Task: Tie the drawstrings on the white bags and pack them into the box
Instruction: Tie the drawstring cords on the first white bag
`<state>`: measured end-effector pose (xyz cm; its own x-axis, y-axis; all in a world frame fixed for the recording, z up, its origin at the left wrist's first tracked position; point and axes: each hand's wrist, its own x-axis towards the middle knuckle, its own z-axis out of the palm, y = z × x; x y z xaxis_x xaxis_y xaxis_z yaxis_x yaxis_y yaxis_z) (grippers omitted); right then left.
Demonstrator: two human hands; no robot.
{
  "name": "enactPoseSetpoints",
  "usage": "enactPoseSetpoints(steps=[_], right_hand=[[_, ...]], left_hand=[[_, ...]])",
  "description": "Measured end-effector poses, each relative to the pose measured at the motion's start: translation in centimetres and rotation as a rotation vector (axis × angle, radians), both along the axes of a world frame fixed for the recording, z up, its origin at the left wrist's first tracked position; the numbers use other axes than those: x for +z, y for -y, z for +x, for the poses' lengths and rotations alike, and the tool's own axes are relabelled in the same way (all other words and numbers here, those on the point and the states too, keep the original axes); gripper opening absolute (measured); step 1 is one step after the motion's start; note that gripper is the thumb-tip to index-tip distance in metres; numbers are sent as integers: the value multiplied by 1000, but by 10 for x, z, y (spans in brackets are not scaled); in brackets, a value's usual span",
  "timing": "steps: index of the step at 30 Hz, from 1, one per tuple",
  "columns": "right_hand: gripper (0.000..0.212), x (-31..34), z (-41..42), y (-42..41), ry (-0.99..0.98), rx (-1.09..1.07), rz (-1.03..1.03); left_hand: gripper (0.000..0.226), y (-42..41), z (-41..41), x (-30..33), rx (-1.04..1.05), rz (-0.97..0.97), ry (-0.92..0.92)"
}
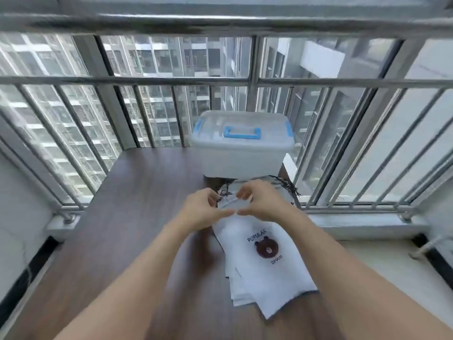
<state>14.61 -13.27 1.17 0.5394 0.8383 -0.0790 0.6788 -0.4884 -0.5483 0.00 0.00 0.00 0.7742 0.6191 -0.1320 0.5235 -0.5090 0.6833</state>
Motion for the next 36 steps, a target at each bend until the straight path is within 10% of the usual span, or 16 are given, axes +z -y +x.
enactPoseSetpoints(steps=[4,15,23,36], right_hand=[[57,-55,1,22,184,-177,27],[74,-40,-21,30,-3,-271,332],[37,-54,-17,3,-517,-254,462],[14,-70,1,15,-778,-286,738]], left_hand=[[21,12,-3,-60,63,156,155],[19,16,-47,-35,378,-607,769],[5,-25,-46,-50,327,-600,750],[34,-54,-49,-76,484,-608,830]])
